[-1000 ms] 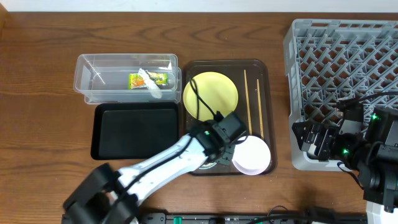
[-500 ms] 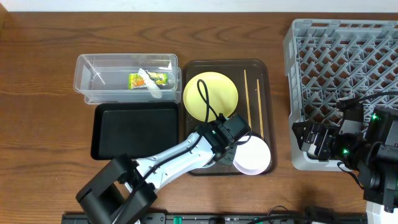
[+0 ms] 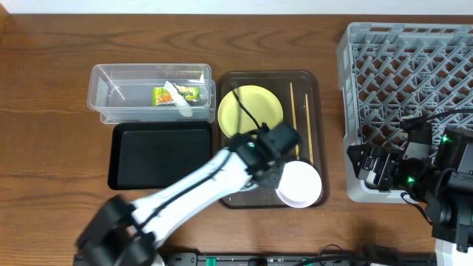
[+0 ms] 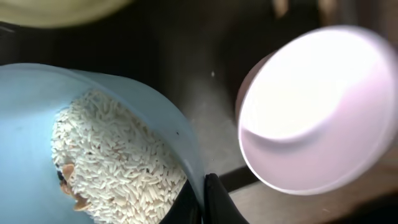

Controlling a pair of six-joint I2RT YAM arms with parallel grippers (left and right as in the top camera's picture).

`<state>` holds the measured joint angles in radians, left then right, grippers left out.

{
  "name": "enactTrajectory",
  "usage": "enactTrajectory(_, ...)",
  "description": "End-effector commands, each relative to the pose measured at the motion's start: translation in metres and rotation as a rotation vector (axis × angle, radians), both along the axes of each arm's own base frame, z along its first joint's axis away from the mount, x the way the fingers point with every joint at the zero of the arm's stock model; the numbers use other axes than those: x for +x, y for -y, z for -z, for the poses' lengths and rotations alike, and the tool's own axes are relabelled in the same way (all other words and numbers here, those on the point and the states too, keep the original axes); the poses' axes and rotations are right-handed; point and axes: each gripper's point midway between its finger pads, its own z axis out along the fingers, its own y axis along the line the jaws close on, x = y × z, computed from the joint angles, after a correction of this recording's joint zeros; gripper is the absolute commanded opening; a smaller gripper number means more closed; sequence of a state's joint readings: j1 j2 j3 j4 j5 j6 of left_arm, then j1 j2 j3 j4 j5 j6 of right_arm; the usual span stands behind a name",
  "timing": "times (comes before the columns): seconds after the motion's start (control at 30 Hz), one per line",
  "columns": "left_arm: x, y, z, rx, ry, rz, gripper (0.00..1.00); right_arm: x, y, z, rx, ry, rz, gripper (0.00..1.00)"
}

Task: Sort waste into correct bins and load items into the dishwasher rack
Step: 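Lift the blue bowl over the black tray and tip the rice out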

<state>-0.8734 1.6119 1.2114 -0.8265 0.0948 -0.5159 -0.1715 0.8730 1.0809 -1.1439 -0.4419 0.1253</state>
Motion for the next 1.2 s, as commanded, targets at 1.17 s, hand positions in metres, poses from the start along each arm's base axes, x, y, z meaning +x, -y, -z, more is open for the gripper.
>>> enactTrajectory(1.17, 0.064, -0.175, -0.085, -1.34, -0.116, -0.329, 0.06, 0.0, -0.003, -0.005, -0.006, 0.014, -0.012, 0.99)
